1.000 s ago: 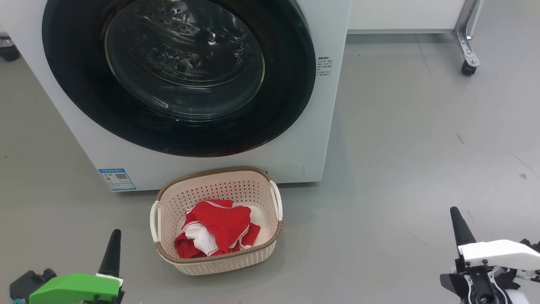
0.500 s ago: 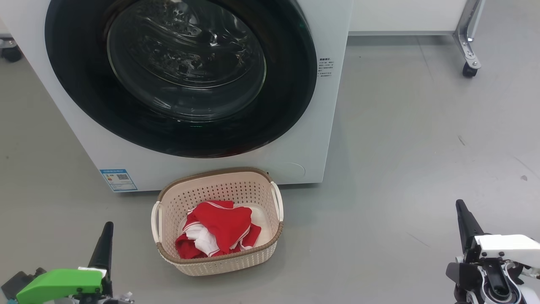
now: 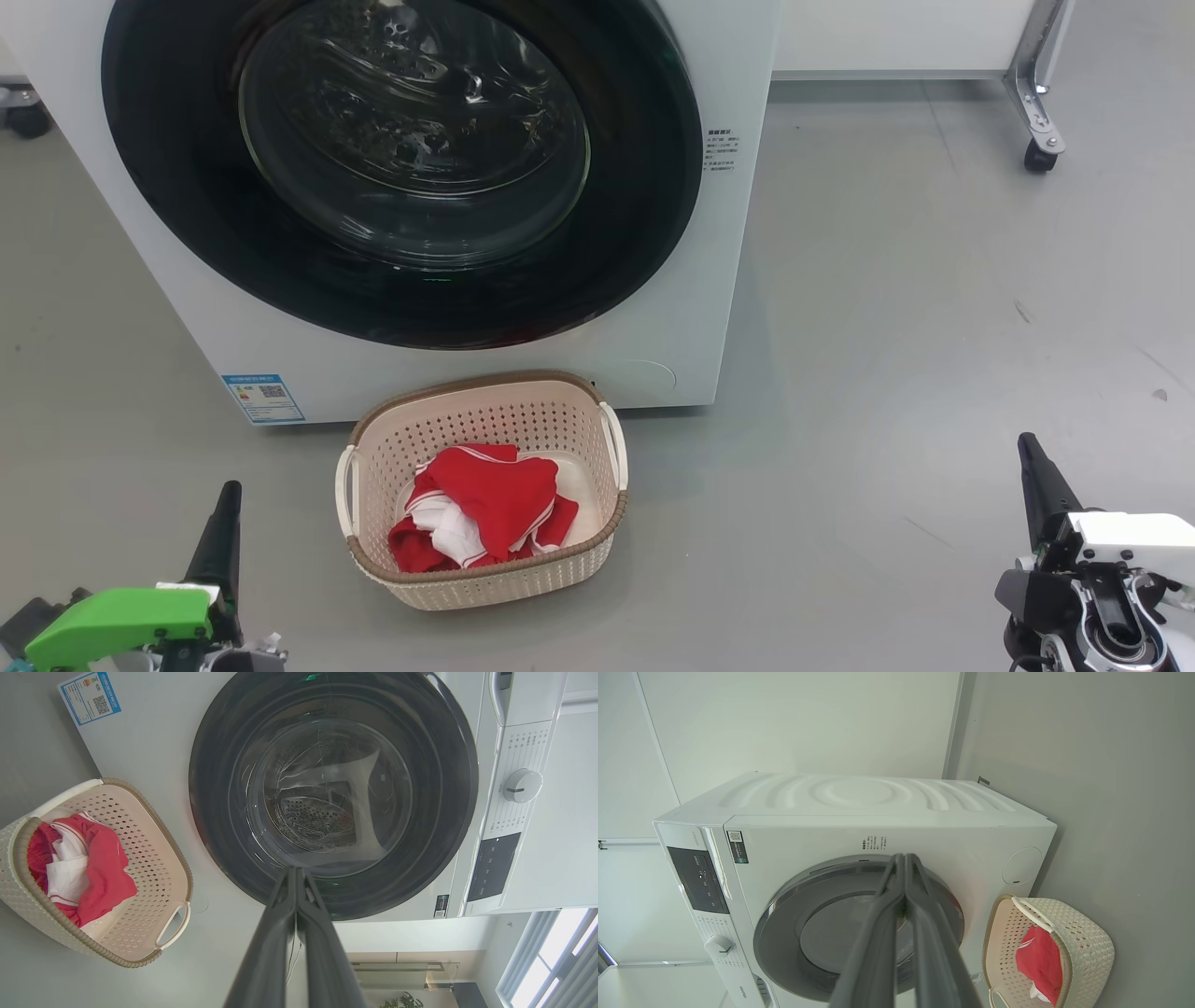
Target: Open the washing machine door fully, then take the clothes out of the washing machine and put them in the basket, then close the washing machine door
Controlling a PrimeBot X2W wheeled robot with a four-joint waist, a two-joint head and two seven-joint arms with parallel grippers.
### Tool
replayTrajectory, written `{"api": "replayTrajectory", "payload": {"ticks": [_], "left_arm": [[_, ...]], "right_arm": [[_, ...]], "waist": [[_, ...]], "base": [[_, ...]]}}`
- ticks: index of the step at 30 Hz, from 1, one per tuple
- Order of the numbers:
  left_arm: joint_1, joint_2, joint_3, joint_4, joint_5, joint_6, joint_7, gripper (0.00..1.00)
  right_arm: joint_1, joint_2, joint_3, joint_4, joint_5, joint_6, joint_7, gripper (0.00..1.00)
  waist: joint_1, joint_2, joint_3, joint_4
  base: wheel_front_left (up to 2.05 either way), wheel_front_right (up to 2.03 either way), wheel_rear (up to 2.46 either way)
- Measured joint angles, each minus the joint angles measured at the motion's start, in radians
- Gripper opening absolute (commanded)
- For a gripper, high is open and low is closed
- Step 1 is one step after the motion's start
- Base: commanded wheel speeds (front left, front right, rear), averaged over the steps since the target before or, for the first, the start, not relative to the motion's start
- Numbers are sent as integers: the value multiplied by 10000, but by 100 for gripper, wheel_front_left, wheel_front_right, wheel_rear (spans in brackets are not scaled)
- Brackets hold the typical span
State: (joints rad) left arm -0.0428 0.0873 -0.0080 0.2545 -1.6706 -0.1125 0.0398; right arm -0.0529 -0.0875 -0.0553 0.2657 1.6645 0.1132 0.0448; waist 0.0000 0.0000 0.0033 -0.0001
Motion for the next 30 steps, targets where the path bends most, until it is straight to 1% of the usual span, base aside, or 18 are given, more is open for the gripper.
{"api": "replayTrajectory", "payload": {"ticks": [8, 11, 30], "left_arm": [[-1, 0, 8, 56, 0, -2, 2, 0], [-2, 0, 12, 67, 0, -73, 2, 0], [-31, 0, 23, 148, 0, -75, 29, 0]], "right_arm": [[-2, 2, -10, 21, 0, 2, 0, 0], [-4, 2, -12, 31, 0, 2, 10, 0], [-10, 2, -25, 82, 0, 4, 42, 0]], "waist": [[0, 0, -1, 0], [0, 0, -2, 0], [0, 0, -5, 1]], "base": [[0, 0, 0], [0, 0, 0], [0, 0, 0]]}}
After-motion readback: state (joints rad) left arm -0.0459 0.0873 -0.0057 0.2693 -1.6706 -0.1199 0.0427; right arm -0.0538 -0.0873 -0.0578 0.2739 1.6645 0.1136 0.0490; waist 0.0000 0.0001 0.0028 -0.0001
